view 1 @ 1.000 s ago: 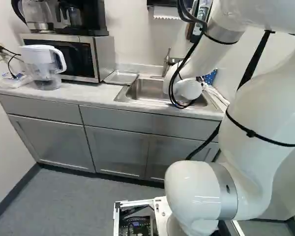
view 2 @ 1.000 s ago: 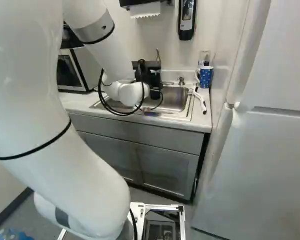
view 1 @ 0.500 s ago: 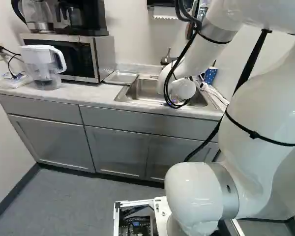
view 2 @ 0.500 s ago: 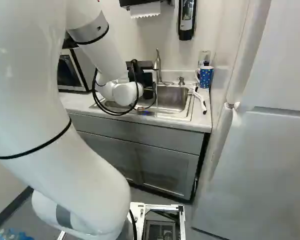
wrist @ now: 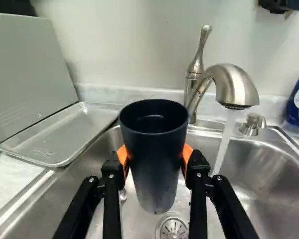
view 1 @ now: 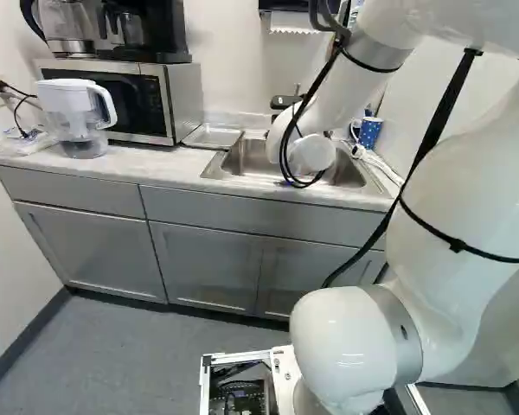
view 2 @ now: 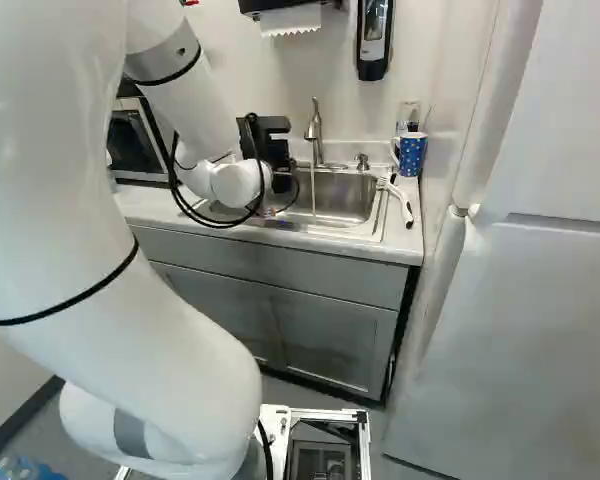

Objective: Rinse the cup and place it in the tray

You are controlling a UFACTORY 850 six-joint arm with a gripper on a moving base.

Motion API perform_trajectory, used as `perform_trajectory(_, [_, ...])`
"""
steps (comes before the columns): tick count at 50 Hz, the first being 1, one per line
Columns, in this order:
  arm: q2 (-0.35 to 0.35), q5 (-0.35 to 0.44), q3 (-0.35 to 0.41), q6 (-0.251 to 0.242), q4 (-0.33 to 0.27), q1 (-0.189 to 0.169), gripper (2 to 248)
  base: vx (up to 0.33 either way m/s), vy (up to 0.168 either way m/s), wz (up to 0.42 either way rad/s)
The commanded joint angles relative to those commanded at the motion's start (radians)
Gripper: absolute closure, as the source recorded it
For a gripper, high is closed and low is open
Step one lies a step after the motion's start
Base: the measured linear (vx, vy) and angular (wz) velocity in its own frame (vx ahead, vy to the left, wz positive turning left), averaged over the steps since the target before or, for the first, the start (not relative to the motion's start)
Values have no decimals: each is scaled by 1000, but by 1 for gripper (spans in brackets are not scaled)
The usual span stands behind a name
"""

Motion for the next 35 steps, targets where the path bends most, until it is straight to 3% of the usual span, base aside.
perform_trajectory(35, [9, -59, -70, 0, 0, 107, 127, 0, 0, 0])
